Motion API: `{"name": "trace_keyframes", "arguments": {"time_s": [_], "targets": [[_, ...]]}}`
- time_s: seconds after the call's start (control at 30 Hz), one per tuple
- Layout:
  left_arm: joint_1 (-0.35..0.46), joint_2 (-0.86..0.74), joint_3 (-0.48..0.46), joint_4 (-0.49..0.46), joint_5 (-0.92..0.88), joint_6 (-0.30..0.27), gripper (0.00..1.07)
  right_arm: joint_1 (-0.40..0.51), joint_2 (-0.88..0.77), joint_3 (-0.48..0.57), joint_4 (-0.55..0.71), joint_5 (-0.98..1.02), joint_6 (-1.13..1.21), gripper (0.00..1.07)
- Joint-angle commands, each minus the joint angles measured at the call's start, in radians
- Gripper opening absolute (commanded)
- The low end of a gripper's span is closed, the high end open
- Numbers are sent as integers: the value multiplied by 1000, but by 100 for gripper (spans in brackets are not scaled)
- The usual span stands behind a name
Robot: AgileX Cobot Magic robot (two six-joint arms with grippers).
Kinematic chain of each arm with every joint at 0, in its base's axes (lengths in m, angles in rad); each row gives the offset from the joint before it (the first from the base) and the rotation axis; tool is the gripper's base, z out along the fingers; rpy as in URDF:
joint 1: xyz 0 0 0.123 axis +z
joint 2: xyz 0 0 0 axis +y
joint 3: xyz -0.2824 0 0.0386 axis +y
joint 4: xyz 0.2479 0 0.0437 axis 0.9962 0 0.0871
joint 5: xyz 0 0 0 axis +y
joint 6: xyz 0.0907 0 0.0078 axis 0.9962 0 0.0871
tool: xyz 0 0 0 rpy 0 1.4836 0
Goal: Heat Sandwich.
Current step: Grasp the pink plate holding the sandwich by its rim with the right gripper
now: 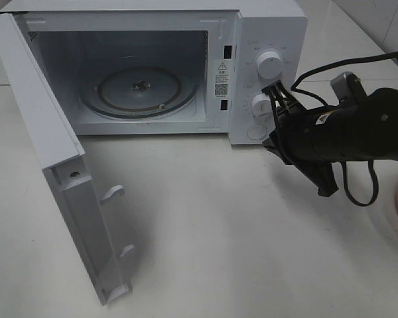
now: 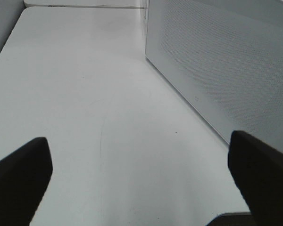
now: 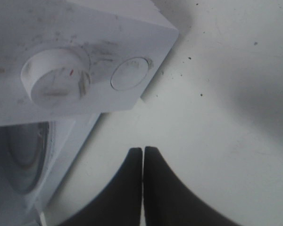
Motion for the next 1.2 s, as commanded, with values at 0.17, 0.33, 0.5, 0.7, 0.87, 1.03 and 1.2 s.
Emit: {"name": "trace_keyframes", "arguments": {"time_s": [0.17, 0.33, 0.5, 0.7, 0.87, 1.03, 1.2], "targets": [[-1, -17, 2, -3, -14, 7, 96, -4, -76, -2, -4, 172, -399, 6], [-1, -17, 2, -3, -14, 7, 96, -4, -105, -2, -4, 300, -664, 8], [-1, -17, 2, -3, -14, 7, 96, -4, -114, -2, -8, 393, -878, 9], [-1, -17, 2, -3, -14, 7, 96, -7, -116, -4, -15, 567, -1121, 12], [-1, -17, 2, -3, -14, 7, 96, -7, -116, -48, -120, 726, -1134, 15], [-1, -17, 2, -3, -14, 7, 96, -7, -116, -115, -230, 892, -1122, 18], [-1, -17, 2, -3, -14, 7, 96, -7, -116, -168, -325, 1013, -1063, 24]]}}
